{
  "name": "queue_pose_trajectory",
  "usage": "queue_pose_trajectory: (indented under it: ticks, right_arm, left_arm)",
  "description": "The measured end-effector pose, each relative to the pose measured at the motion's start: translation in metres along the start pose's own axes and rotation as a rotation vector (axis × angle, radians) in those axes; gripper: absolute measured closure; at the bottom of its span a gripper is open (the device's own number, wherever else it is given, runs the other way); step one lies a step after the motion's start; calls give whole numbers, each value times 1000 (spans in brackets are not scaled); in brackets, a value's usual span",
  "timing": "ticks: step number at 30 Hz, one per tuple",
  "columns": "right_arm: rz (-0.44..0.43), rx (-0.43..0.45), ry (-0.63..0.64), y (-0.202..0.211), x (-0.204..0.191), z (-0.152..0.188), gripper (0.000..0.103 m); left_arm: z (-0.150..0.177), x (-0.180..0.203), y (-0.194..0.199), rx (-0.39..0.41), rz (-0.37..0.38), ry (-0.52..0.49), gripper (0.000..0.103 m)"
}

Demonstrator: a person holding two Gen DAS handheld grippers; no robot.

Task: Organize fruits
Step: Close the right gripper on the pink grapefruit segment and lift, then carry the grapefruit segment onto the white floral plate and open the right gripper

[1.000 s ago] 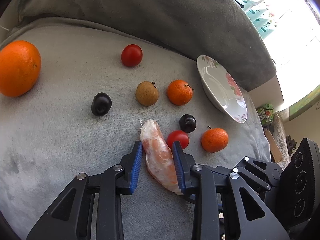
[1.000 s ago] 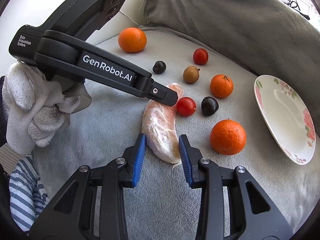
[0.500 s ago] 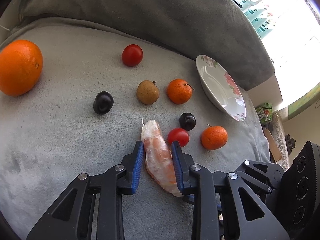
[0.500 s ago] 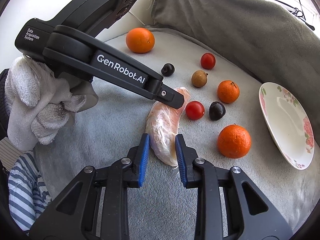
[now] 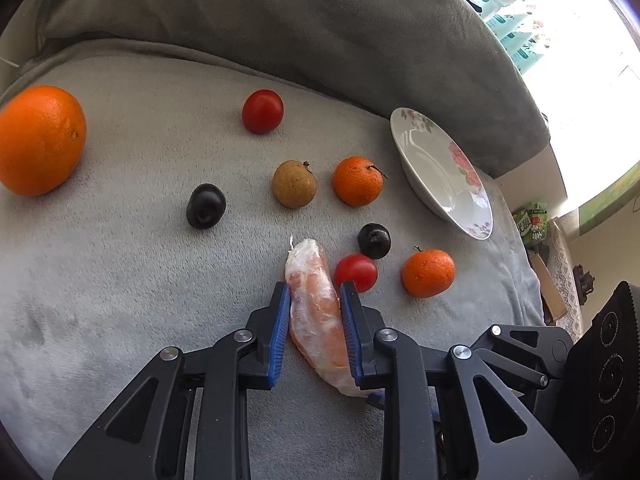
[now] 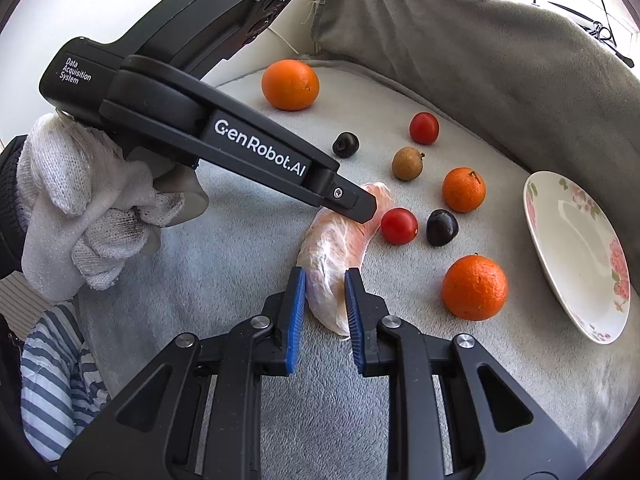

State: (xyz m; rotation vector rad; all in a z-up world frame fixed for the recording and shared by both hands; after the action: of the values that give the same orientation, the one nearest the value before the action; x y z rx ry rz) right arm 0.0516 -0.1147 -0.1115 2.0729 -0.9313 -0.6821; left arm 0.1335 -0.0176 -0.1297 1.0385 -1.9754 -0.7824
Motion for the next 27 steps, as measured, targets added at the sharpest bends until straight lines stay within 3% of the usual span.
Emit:
queue_pose_trajectory:
  ticks: [15, 27]
  right_arm:
    - [59, 59, 63, 21, -7, -12, 85]
    - [134, 102, 57, 43, 24, -20, 85]
  left_arm:
    - [-14, 11, 19, 57, 17, -24, 80]
    - [-51, 39, 6, 75, 43, -100, 80]
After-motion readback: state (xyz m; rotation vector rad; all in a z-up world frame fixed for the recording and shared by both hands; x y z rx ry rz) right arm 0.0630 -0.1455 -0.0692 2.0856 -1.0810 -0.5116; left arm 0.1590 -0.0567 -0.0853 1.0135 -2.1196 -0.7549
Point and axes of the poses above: each gripper's, at about its wrist camera, not at the fingertips, and y roughly against the way its jaws point, x to its right, z to its underside, the point moved 2 cm from there along -y, roughly the way its jaws point, and after that the axes turned 13 degrees about -y, right-handed, at the moved point
